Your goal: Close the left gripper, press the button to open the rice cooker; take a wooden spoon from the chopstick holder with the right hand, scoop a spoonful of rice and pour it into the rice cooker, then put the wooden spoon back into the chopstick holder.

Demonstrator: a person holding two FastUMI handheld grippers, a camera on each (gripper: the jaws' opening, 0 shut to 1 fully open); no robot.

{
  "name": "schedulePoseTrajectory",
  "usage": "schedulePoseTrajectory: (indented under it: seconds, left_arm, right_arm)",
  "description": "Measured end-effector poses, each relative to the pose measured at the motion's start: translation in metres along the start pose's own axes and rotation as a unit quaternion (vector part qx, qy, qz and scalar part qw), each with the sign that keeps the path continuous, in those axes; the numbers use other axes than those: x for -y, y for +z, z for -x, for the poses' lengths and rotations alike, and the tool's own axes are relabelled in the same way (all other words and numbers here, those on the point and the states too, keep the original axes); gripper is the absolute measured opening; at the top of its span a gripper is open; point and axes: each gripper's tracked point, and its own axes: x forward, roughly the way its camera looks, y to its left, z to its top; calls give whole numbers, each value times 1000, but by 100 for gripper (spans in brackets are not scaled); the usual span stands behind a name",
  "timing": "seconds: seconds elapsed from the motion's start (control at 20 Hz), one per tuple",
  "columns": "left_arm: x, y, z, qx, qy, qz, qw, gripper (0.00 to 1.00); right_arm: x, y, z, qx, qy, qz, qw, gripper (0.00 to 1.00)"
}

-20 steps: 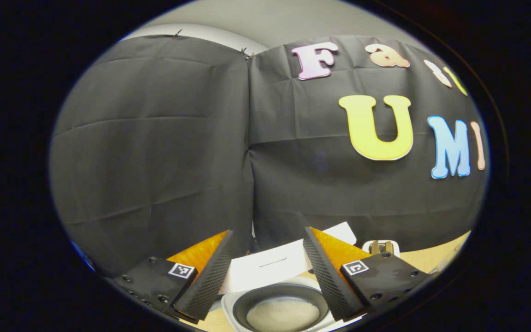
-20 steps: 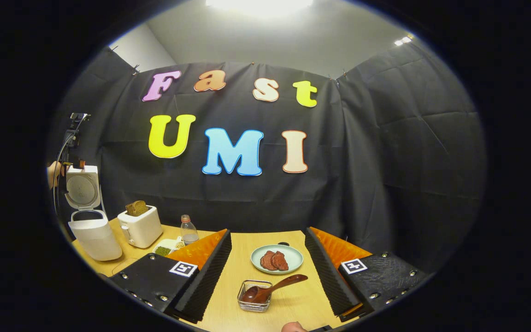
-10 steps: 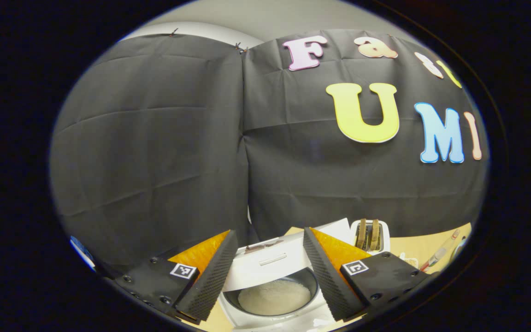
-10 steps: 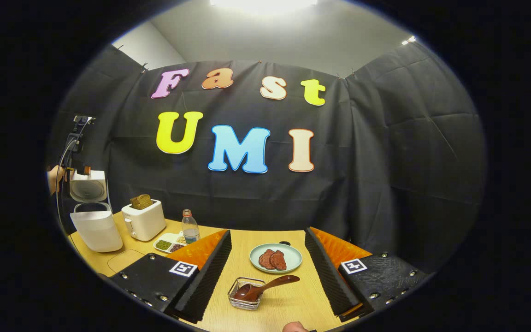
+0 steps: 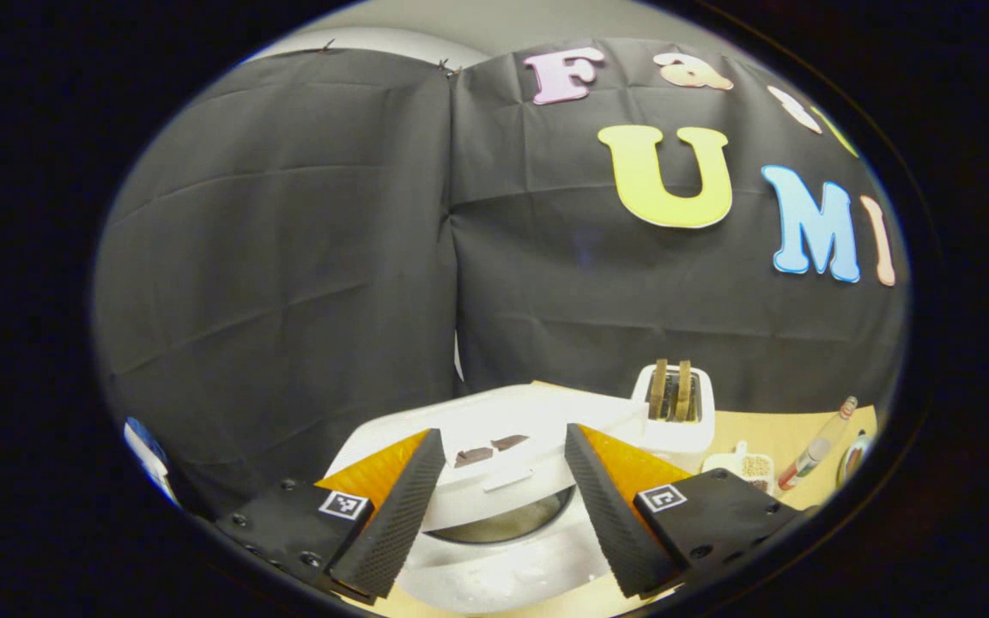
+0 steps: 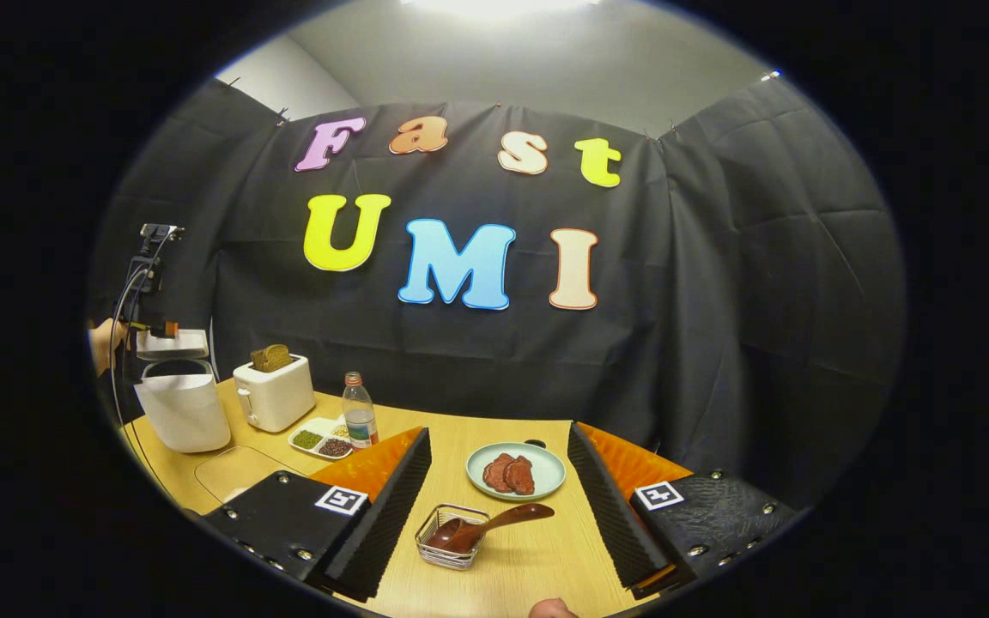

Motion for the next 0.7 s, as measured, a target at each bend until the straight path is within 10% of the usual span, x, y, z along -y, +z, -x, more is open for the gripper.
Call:
schedulePoseTrajectory:
  seconds: [0.7]
  left_arm:
    - [23,-68,-7,-80,4,9,997,99]
  right_arm:
    - [17,-8,9,-5,-4,2,1000,98]
